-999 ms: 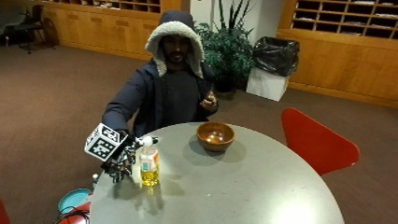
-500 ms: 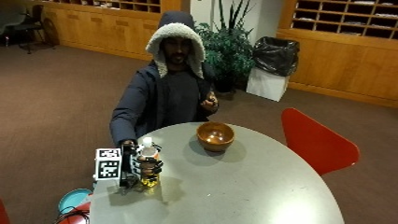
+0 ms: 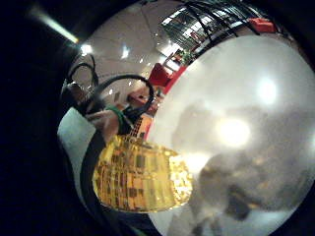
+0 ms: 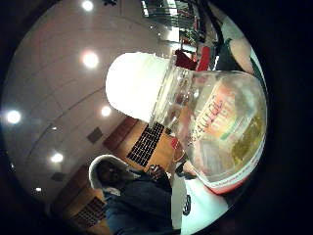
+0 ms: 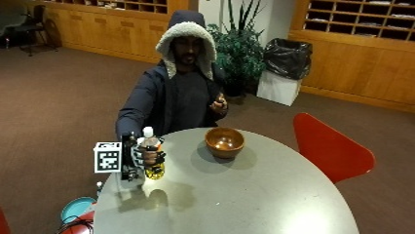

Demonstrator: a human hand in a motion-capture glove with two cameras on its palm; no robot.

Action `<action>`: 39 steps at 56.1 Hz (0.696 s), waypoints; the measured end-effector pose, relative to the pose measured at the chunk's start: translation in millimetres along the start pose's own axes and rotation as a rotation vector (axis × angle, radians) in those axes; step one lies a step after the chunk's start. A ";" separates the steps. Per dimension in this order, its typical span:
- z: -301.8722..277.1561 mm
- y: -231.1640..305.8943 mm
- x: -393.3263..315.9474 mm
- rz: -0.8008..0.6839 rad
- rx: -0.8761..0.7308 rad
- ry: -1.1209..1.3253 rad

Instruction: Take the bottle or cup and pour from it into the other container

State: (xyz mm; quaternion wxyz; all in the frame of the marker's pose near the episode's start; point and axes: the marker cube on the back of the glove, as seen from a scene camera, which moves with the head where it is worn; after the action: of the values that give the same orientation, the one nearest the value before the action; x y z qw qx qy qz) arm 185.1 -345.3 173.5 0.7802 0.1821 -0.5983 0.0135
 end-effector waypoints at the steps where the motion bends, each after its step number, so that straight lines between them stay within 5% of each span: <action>1: -0.2 0.8 -4.7 -0.008 -0.002 0.002; 11: 5.9 -4.8 -57.7 -0.228 -0.018 0.014; 25: 43.2 8.5 -143.3 -0.096 -0.112 0.123; 39: 101.1 33.0 -183.5 -0.280 -0.185 0.422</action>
State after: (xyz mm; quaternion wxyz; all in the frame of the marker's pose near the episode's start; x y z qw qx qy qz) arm 31.2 -308.7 32.2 0.8953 0.1842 -0.3899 -0.1116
